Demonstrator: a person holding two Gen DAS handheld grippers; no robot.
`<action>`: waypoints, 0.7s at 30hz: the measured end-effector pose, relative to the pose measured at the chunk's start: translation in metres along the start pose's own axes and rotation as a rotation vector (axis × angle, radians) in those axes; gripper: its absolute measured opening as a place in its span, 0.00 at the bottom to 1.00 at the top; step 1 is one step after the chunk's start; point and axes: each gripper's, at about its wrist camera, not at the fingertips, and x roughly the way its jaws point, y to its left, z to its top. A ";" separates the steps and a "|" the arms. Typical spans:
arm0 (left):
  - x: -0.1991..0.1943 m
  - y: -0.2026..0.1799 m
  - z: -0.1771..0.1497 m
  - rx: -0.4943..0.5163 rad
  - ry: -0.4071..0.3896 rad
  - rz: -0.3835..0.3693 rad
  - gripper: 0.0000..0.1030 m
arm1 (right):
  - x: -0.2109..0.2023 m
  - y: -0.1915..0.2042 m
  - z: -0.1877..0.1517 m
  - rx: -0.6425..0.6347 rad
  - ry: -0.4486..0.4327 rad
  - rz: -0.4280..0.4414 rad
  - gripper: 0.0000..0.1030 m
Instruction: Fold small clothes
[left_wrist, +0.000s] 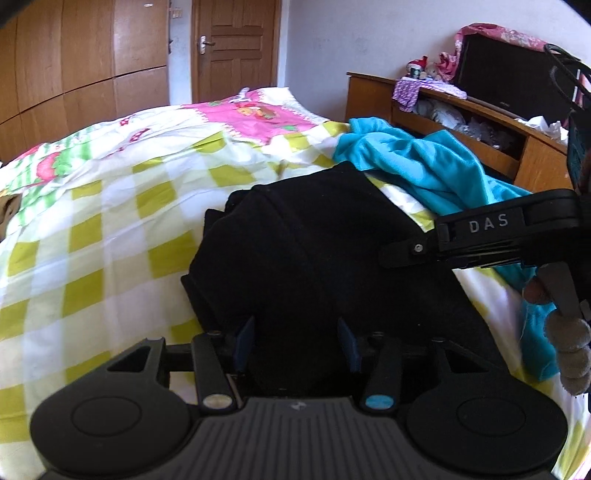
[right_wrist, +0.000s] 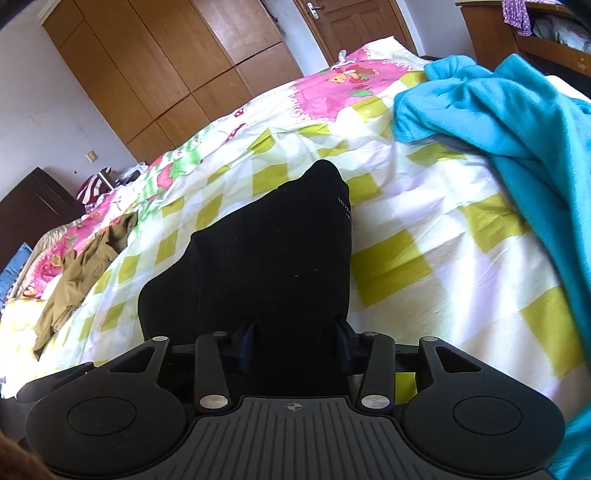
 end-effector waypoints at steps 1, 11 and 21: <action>0.005 -0.010 0.004 0.014 -0.008 -0.011 0.58 | -0.004 -0.007 0.004 0.005 -0.007 -0.013 0.41; -0.008 -0.016 0.013 0.015 -0.038 -0.014 0.59 | -0.049 -0.007 0.005 -0.077 -0.149 -0.151 0.46; -0.009 -0.013 -0.017 0.105 0.036 0.108 0.59 | -0.031 0.041 -0.048 -0.185 -0.070 -0.173 0.46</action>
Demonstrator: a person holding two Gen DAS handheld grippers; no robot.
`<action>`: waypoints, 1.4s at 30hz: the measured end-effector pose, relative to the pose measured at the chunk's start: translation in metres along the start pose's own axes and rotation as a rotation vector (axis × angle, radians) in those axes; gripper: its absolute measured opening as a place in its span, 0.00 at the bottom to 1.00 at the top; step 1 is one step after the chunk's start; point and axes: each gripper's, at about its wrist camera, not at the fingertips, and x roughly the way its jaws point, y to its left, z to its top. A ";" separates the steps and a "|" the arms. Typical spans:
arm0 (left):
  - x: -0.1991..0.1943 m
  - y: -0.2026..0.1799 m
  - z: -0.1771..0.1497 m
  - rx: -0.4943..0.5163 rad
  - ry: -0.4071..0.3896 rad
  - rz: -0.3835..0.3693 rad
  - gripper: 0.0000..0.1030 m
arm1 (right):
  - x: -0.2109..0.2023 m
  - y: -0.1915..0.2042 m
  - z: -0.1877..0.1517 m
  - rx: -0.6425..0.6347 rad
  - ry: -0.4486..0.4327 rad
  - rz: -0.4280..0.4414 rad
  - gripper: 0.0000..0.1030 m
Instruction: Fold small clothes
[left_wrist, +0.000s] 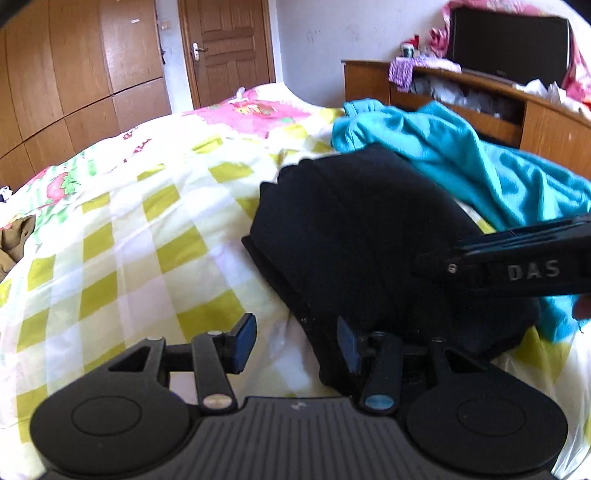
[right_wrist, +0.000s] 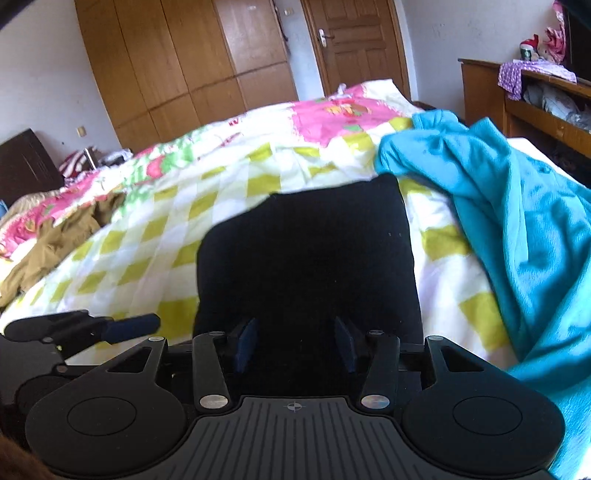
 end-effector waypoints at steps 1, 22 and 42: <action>-0.001 -0.001 0.001 0.003 0.005 0.004 0.59 | 0.000 0.001 0.001 0.000 0.001 -0.008 0.45; -0.069 -0.028 -0.006 -0.033 -0.040 0.066 0.87 | -0.084 0.019 -0.026 0.044 -0.053 -0.027 0.48; -0.085 -0.061 -0.013 -0.096 -0.009 0.088 1.00 | -0.133 0.004 -0.062 0.085 -0.087 -0.075 0.49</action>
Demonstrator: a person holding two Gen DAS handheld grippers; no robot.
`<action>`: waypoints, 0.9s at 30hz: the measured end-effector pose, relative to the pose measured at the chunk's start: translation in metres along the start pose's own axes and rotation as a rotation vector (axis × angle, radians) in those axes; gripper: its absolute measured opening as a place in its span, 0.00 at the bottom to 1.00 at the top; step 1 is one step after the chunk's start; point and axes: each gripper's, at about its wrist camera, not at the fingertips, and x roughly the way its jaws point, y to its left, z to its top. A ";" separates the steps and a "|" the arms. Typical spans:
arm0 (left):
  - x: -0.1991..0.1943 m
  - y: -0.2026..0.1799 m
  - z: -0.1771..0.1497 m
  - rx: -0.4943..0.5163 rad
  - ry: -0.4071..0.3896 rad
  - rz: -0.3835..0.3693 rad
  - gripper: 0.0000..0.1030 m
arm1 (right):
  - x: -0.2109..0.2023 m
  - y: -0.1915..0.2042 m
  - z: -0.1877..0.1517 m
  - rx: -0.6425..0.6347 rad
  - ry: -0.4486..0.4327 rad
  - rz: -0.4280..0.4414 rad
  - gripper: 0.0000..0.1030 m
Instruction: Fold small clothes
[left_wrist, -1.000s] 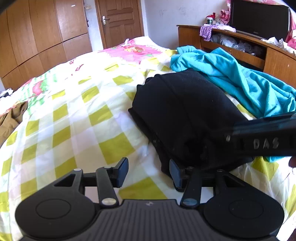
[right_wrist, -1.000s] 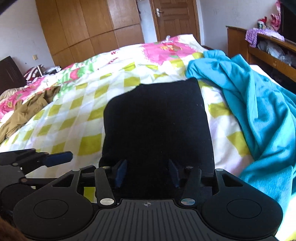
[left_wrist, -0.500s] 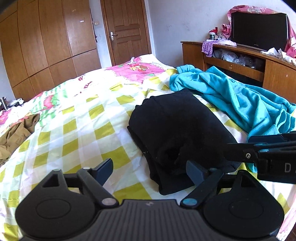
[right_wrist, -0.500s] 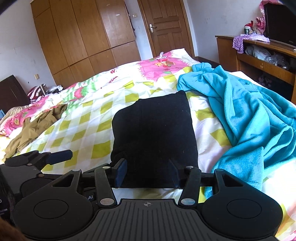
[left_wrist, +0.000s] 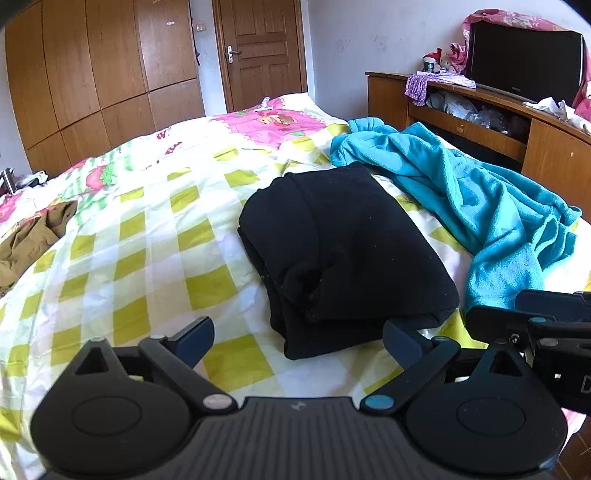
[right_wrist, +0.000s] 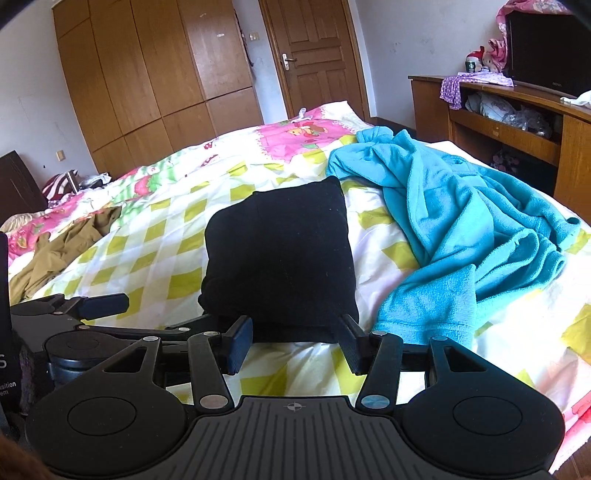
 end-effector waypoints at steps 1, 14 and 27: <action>0.000 0.000 -0.001 -0.010 0.011 -0.004 1.00 | -0.001 0.000 -0.001 0.003 0.002 -0.002 0.50; -0.011 0.003 -0.012 -0.052 0.068 0.006 1.00 | -0.010 0.007 -0.007 -0.004 0.027 -0.033 0.51; -0.012 0.009 -0.019 -0.076 0.078 0.023 1.00 | -0.010 0.018 -0.010 -0.031 0.046 -0.090 0.52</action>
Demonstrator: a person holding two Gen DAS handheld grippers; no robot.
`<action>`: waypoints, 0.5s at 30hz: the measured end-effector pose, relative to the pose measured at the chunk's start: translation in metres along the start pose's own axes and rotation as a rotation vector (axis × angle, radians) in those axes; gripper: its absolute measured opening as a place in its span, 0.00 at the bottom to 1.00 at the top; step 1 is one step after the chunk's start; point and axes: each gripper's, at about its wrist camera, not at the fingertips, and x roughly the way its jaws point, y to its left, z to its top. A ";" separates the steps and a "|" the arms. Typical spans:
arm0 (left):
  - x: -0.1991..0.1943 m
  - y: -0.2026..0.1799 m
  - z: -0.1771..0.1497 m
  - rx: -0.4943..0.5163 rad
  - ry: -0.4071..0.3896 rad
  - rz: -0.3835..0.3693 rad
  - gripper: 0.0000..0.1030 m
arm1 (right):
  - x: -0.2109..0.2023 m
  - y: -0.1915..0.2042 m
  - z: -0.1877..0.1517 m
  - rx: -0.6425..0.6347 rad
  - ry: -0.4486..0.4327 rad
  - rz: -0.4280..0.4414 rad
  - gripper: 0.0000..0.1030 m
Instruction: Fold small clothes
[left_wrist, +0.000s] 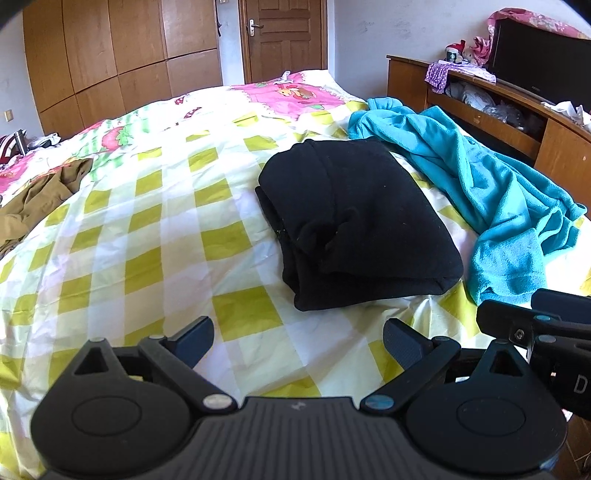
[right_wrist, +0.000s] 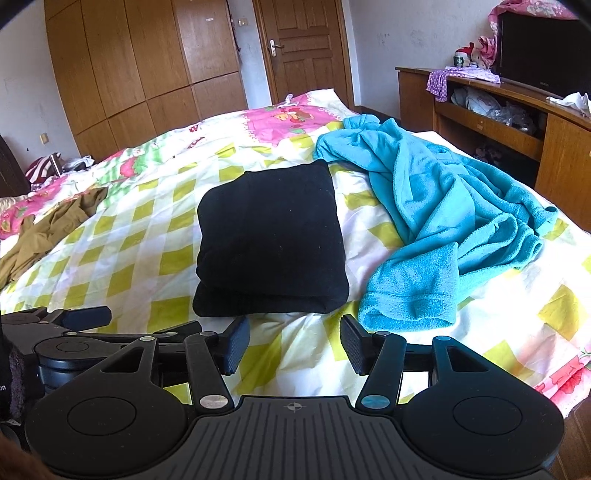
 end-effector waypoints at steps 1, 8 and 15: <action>0.000 0.000 -0.001 -0.001 0.001 0.002 1.00 | 0.000 0.001 0.000 -0.002 0.000 -0.005 0.52; 0.001 -0.002 -0.002 0.009 -0.004 0.018 1.00 | 0.001 0.003 -0.001 -0.019 -0.004 -0.031 0.52; -0.003 -0.007 -0.004 0.038 -0.028 0.042 1.00 | 0.000 0.002 -0.002 -0.030 -0.008 -0.058 0.52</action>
